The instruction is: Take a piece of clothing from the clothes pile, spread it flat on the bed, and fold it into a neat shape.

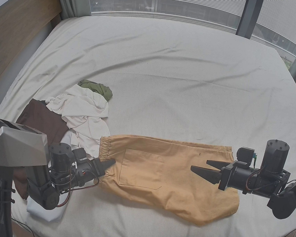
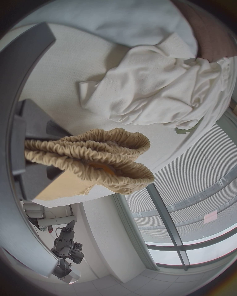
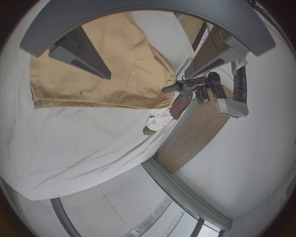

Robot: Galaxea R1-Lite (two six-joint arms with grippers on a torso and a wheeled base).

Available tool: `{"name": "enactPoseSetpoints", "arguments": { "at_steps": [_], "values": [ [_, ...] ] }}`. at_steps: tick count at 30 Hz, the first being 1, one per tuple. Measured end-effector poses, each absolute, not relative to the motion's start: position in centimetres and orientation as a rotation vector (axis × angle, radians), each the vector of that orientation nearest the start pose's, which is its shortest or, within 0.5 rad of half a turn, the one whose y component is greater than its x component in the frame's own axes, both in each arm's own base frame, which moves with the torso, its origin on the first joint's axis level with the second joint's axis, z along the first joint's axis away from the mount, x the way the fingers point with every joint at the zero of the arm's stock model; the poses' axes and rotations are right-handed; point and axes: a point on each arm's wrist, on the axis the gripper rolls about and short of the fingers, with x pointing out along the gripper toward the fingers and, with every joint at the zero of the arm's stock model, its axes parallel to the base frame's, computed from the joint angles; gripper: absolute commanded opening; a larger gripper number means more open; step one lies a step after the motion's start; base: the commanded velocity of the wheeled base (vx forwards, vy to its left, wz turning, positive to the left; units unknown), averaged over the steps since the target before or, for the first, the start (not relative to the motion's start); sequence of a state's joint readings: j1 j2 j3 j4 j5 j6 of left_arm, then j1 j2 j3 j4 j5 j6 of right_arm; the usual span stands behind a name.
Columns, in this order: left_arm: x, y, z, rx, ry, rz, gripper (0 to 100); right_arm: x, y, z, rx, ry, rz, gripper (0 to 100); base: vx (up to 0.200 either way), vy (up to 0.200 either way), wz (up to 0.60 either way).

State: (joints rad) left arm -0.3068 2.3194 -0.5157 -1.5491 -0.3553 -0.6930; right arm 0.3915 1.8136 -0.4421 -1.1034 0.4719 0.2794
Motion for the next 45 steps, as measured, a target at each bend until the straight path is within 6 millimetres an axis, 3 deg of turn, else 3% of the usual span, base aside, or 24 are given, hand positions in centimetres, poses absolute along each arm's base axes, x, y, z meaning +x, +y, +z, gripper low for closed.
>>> {"name": "enactPoseSetpoints", "arguments": {
  "at_steps": [10,23,37,45],
  "values": [
    [31.6,-9.1,1.2,-0.635,0.454,-0.507,0,25.5,11.9,9.2,0.270,0.406,0.817,100,0.000,0.000,0.00],
    [31.5,-6.2,1.2,-0.659,0.471,-0.499,0,25.6,12.0,8.8,0.270,0.419,0.818,100,0.000,0.000,0.00],
    [30.7,-5.1,2.1,-0.660,0.458,-0.474,0,25.5,12.2,8.8,0.271,0.421,0.824,100,0.000,0.000,0.00],
    [30.1,-5.8,3.0,-0.652,0.441,-0.503,0,25.4,12.4,8.8,0.270,0.423,0.833,100,0.000,0.000,0.00]
  ]
}}
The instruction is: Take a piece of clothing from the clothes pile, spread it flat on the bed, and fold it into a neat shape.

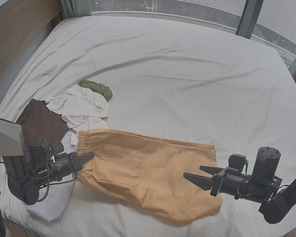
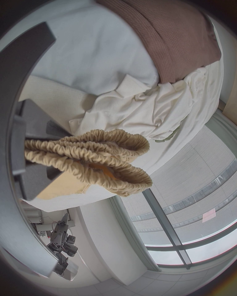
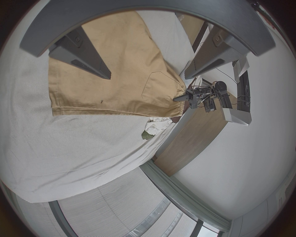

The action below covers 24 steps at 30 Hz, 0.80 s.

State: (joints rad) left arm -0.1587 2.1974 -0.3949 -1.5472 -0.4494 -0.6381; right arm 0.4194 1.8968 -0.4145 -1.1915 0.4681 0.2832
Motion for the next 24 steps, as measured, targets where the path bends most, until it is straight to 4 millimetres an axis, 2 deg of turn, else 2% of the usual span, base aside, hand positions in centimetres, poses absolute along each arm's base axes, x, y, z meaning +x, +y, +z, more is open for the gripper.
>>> {"name": "enactPoseSetpoints", "arguments": {
  "at_steps": [5,24],
  "values": [
    [29.9,-7.1,3.6,-0.644,0.432,-0.548,0,25.4,12.4,8.8,0.270,0.424,0.833,100,0.000,0.000,0.00],
    [29.9,-14.3,6.8,-0.684,0.375,-0.797,0,25.5,12.4,8.9,0.273,0.418,0.833,100,0.000,0.000,0.00]
  ]
}}
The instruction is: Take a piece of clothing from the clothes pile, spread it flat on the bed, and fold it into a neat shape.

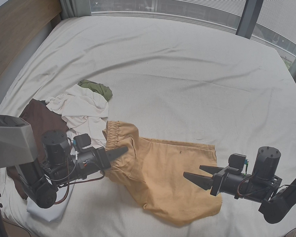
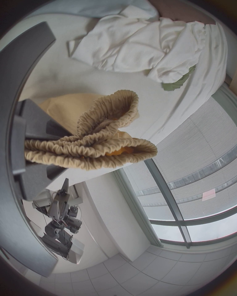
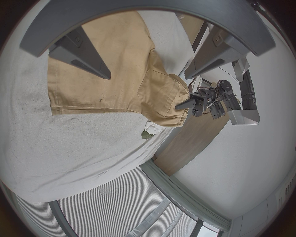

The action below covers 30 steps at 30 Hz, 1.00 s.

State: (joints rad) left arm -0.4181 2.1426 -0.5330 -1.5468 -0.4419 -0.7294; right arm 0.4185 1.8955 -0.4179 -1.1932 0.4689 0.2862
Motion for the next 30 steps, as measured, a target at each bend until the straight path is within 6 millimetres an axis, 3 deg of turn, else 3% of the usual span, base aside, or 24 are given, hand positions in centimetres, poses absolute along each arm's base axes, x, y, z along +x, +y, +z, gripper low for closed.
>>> {"name": "enactPoseSetpoints", "arguments": {
  "at_steps": [14,30],
  "values": [
    [29.5,-18.3,8.2,-0.733,0.371,-0.921,0,25.5,12.3,9.3,0.276,0.403,0.831,100,0.000,0.000,0.00],
    [29.6,-23.5,7.5,-0.709,0.497,-0.993,0,26.0,12.1,10.8,0.340,0.306,0.804,100,0.000,0.000,0.00]
  ]
}}
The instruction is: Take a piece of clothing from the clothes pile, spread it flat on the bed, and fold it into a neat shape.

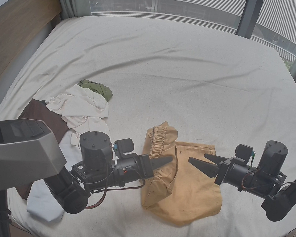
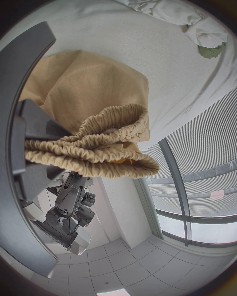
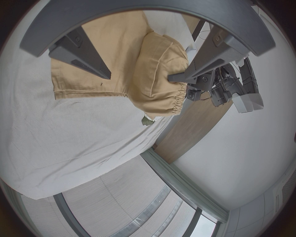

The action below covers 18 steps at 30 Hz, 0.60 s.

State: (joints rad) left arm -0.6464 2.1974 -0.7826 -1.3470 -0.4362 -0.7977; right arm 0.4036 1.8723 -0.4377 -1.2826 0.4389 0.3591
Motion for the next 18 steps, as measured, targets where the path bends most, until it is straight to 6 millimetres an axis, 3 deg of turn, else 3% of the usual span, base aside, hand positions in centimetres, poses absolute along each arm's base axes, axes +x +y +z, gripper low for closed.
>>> {"name": "enactPoseSetpoints", "arguments": {
  "at_steps": [9,18],
  "values": [
    [30.0,-26.0,7.7,-0.699,0.526,-1.029,0,26.3,11.8,11.2,0.343,0.285,0.792,100,0.000,0.000,0.00],
    [30.5,-28.6,6.5,-0.689,0.550,-1.055,0,27.0,10.8,12.2,0.347,0.235,0.759,100,0.000,0.000,0.00]
  ]
}}
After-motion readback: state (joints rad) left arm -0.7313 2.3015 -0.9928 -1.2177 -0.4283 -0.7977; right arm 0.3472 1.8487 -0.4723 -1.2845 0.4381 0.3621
